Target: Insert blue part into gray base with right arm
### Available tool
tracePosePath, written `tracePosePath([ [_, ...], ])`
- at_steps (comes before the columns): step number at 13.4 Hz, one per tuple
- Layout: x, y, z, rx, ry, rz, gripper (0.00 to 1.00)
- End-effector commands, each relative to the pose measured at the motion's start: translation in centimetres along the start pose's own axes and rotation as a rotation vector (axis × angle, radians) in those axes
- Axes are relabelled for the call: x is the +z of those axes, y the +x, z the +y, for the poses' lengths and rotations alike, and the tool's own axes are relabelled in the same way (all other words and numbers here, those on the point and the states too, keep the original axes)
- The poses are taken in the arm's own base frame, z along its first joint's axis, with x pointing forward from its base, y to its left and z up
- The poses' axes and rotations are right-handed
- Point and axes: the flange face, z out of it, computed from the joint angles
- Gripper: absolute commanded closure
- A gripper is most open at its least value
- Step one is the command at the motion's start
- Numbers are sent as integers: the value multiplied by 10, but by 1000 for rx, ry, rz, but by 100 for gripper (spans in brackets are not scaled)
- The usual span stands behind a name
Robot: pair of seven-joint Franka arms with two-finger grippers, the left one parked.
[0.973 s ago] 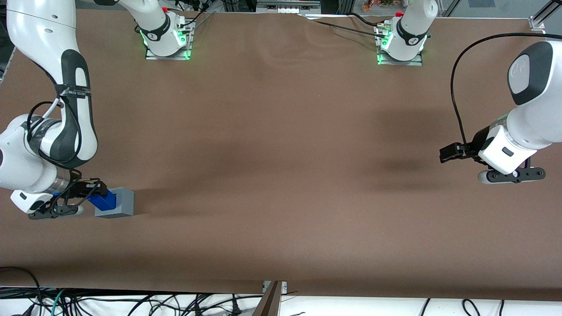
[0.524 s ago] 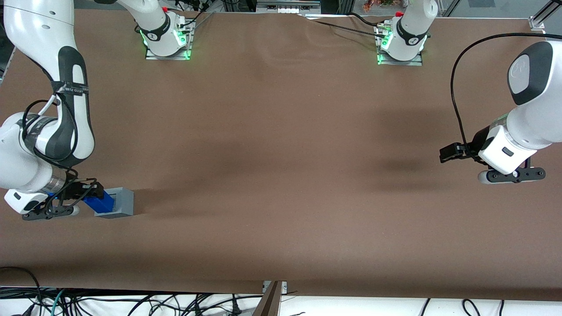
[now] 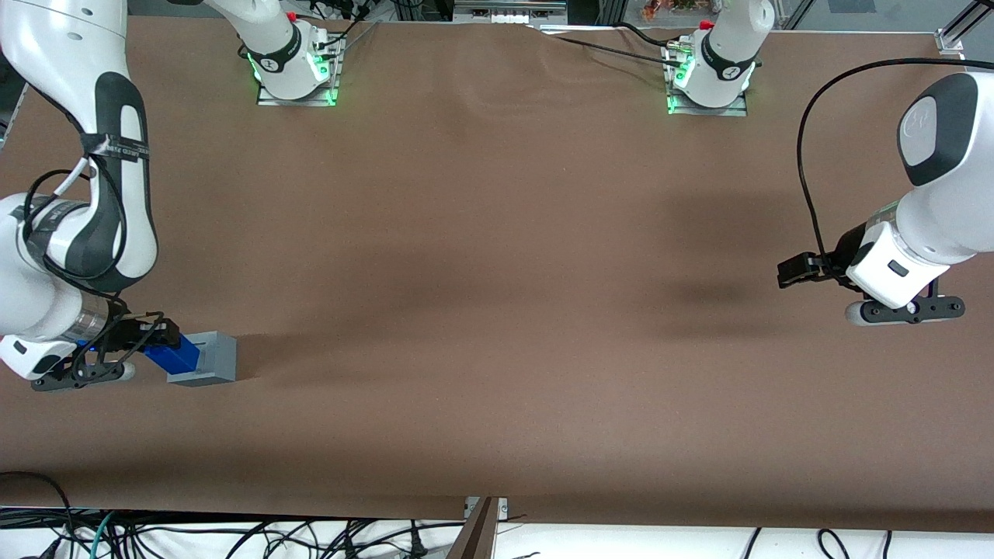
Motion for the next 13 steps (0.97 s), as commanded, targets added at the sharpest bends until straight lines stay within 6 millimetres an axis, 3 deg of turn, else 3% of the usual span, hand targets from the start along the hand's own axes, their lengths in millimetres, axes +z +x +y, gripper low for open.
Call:
tracePosePath([
  [1,-10,0,2,-27,-10,-33,80],
  [3,-1,-2,1,-39,-23,-70,81],
  [7,35,-8,-1,-38,-4,-177,81],
  [13,18,-2,0,-73,-55,-163,81],
])
